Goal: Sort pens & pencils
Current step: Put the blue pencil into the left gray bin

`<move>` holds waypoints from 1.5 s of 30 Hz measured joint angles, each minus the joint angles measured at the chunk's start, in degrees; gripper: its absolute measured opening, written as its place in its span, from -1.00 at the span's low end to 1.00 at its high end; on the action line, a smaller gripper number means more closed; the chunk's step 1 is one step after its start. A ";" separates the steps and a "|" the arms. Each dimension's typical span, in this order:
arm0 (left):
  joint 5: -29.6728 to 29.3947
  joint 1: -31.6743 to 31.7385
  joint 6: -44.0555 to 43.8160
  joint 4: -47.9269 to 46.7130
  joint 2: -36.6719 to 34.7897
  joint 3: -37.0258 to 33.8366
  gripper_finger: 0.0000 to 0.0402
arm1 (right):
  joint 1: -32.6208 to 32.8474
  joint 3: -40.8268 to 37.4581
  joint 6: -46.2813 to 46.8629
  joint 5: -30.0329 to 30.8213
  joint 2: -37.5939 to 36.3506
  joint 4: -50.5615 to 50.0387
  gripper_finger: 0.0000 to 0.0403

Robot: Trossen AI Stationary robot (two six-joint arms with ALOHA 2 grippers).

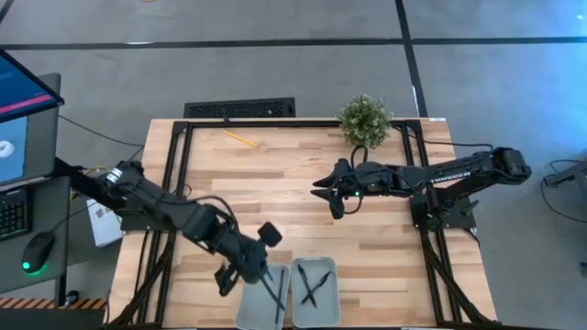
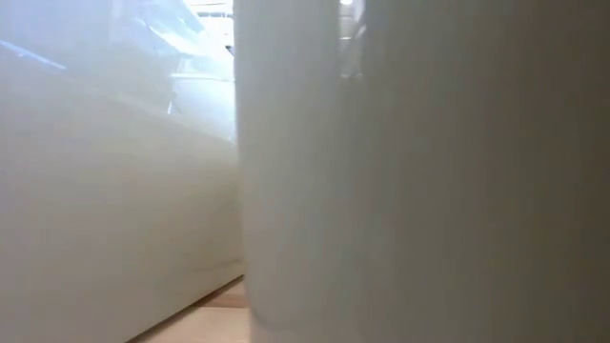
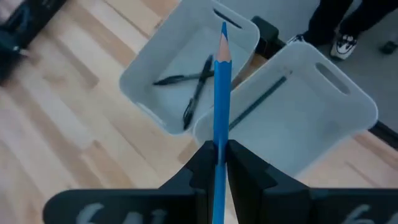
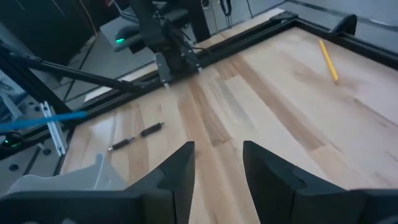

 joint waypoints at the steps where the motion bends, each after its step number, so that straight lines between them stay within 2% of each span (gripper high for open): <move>1: -0.04 -0.64 -0.03 -0.49 0.73 -0.01 -0.88 | 0.12 0.00 0.48 0.02 0.00 0.06 -0.22; 13: 0.28 -3.94 4.33 1.22 11.43 -0.01 -0.88 | 2.14 -0.02 4.51 0.02 0.00 -0.58 -0.22; 19: 6.21 -3.98 4.36 3.49 14.31 -0.01 -0.88 | 2.92 -0.02 5.79 0.04 0.00 -1.05 -0.22; 25: 5.68 -3.62 5.59 3.61 14.66 -0.01 -0.88 | 2.92 -0.02 5.85 0.06 0.00 -1.05 -0.22; 29: 2.72 -3.06 2.30 3.83 14.66 -0.01 -0.88 | 2.92 -0.02 7.10 0.04 0.00 -0.99 -0.22; 32: 2.62 -2.78 0.87 3.49 14.66 -0.02 -0.88 | 2.97 -0.02 7.31 0.04 0.00 -0.99 -0.22; 45: 1.63 -2.85 5.65 5.55 14.57 -4.94 -0.88 | 4.09 -0.02 7.31 0.63 0.02 -0.94 -0.22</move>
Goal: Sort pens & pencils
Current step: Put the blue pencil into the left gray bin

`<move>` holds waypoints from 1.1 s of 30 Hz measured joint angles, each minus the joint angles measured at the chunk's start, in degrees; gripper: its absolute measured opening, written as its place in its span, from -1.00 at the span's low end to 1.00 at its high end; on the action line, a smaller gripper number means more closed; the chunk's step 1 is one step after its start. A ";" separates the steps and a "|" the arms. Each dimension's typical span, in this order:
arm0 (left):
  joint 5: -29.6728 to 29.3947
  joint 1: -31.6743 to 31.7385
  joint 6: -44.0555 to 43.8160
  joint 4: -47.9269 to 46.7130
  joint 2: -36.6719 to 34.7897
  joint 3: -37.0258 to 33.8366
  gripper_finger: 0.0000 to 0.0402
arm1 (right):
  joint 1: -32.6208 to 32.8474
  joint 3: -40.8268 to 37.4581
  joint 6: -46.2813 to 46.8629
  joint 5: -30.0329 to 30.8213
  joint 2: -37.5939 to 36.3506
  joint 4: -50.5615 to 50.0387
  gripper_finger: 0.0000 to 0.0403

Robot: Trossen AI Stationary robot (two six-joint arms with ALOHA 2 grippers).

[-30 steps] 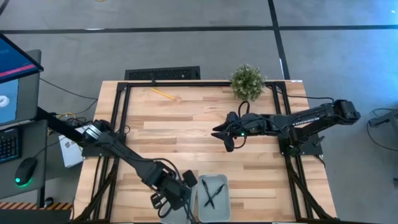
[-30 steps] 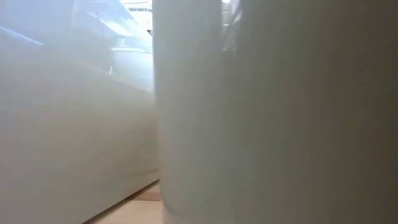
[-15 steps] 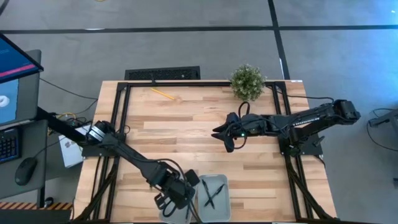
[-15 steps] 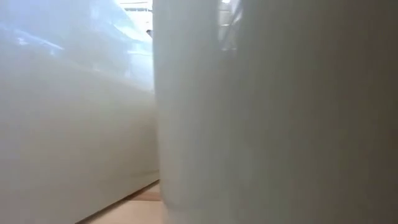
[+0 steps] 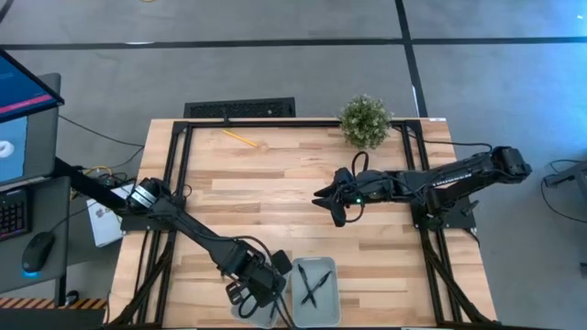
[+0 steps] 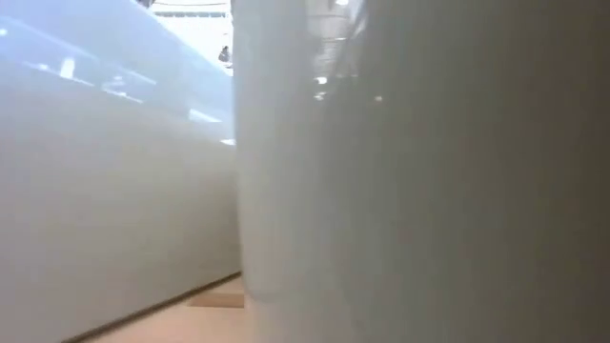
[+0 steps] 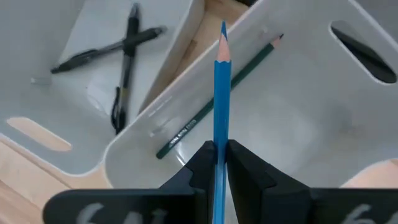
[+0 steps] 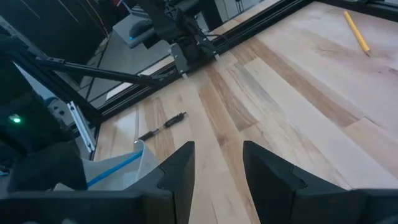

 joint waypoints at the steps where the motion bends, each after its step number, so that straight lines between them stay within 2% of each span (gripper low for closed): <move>1: -0.06 0.00 0.00 -0.08 0.00 -0.48 -0.88 | -0.03 -0.02 0.00 0.02 0.00 0.00 -0.22; 14: -0.50 0.00 2.59 1.28 0.00 -7.11 -0.88 | -0.05 -0.03 0.02 0.04 0.00 0.09 -0.22; 24: -0.48 0.31 -6.62 3.08 0.00 -8.99 -0.88 | -0.04 -0.04 0.02 0.04 0.00 0.11 -0.22; 33: -0.49 0.35 -7.50 3.52 0.00 -8.99 -0.88 | -0.03 -0.04 0.03 0.04 0.02 0.11 -0.22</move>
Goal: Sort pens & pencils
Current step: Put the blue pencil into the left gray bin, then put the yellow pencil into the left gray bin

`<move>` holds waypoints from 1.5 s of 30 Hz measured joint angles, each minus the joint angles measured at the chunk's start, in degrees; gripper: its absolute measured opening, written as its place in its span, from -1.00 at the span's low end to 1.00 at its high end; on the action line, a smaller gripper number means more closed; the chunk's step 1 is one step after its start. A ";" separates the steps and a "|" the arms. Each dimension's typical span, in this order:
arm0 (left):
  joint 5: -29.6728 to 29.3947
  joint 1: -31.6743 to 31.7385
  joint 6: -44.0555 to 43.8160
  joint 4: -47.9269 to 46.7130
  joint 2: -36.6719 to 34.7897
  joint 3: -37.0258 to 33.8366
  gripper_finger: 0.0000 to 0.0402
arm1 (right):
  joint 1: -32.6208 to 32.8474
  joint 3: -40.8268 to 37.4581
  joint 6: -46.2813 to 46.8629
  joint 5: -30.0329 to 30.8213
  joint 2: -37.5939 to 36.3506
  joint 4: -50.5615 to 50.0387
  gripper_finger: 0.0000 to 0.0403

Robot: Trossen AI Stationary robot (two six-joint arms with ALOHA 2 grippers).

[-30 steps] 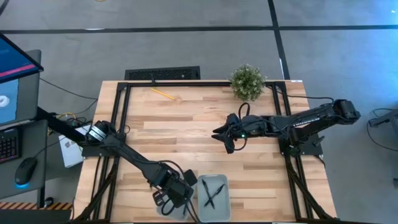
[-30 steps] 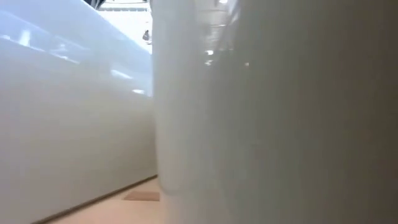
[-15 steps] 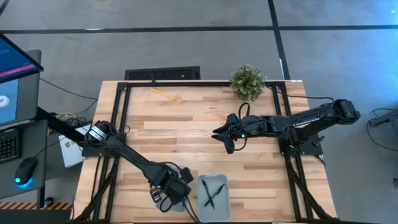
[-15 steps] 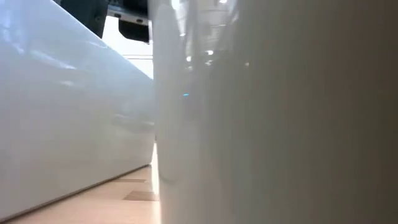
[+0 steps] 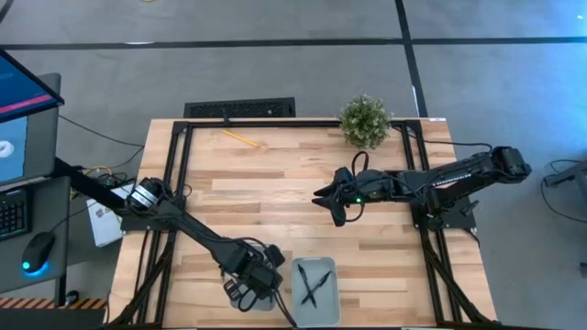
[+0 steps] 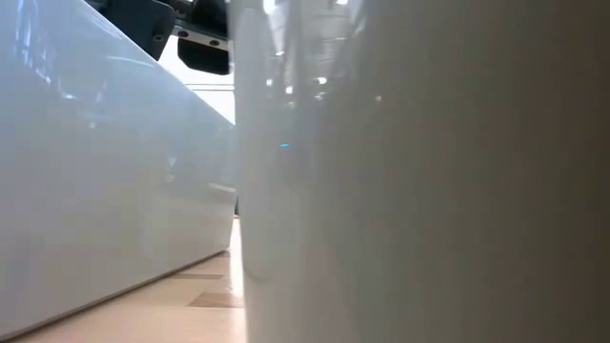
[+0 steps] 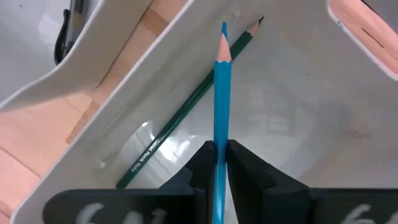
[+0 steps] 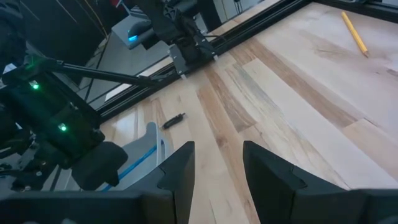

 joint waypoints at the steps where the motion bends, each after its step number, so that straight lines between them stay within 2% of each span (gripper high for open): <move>1: 0.00 0.00 0.00 0.10 0.00 0.00 -0.88 | 0.00 0.00 0.02 0.00 0.00 0.00 -0.22; 12: 4.28 0.15 1.01 1.98 0.00 0.02 -0.84 | 0.00 0.00 -0.01 0.00 -0.01 -0.02 -0.22; 23: 0.02 0.15 -1.71 1.98 0.00 0.02 -0.57 | 0.00 0.00 -0.01 0.00 0.01 -0.07 -0.22; 27: 0.55 0.15 -2.67 2.65 0.00 0.02 -0.56 | 0.00 0.00 -0.01 0.00 0.01 -0.09 -0.22; 34: 0.81 -0.05 -10.72 10.40 0.00 0.04 -0.56 | 0.00 0.00 -0.01 0.00 0.01 -0.09 -0.22; 45: 3.37 -0.65 -12.28 16.00 0.00 0.07 -0.56 | 0.08 0.00 -0.01 -0.02 0.01 -0.10 -0.22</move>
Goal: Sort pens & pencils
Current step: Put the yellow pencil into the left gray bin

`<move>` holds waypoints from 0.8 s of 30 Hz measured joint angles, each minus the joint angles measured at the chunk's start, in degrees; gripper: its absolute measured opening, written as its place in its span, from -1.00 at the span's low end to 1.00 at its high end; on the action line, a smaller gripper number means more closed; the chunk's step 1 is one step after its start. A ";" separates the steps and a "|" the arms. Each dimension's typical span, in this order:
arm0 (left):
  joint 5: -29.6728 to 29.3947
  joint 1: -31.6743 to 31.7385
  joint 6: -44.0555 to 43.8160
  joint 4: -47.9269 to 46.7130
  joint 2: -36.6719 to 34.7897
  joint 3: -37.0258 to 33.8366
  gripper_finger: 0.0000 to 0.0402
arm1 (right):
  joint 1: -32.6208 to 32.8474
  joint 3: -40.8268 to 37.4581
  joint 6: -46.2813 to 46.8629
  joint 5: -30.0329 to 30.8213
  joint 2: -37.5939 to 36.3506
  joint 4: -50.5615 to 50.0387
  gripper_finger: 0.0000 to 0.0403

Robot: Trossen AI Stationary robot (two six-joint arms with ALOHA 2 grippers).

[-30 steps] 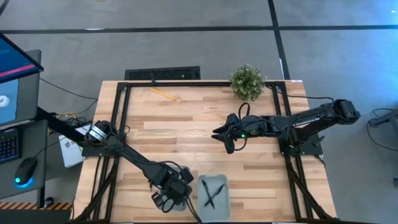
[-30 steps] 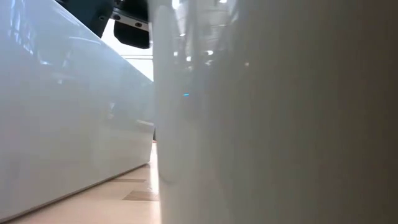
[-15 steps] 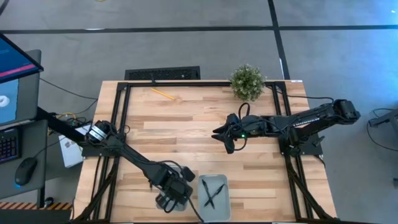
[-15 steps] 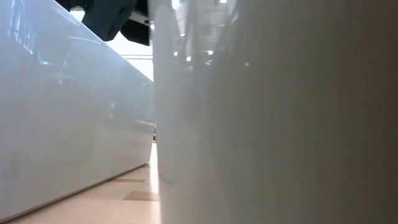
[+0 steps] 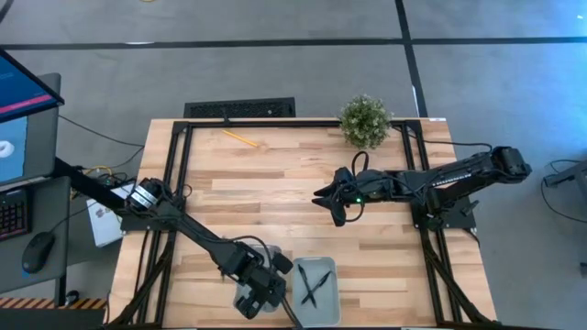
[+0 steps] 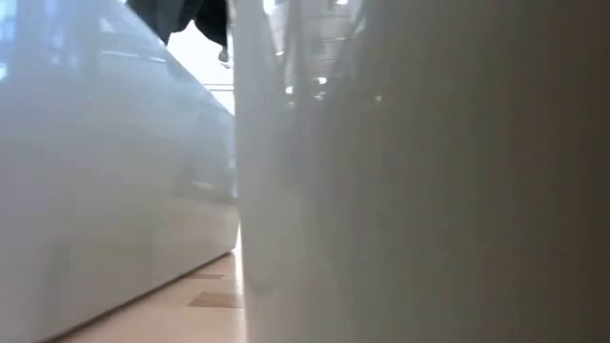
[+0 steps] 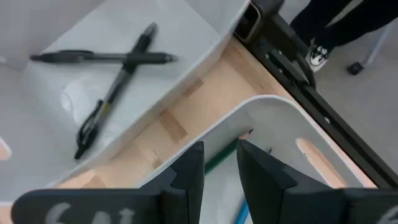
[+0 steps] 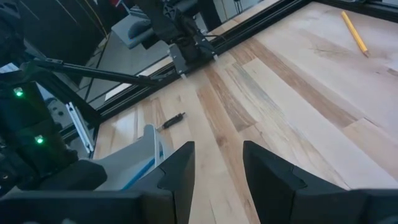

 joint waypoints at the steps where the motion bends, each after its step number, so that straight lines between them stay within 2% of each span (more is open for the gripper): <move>1: -0.03 0.04 0.02 0.32 0.00 0.00 -0.56 | 0.14 0.00 0.00 0.02 0.00 -0.01 -0.22; 10: -0.80 0.98 3.12 -0.70 0.00 2.16 -0.56 | 1.84 0.00 0.00 0.00 0.00 -0.91 -0.22; 19: -10.55 2.67 10.37 -10.15 0.00 10.56 -0.56 | 3.10 0.00 -0.10 0.00 0.00 -0.84 -0.22; 24: -12.40 5.31 11.80 -13.28 -0.02 12.59 -0.56 | 3.75 0.00 0.36 0.00 0.00 0.44 -0.22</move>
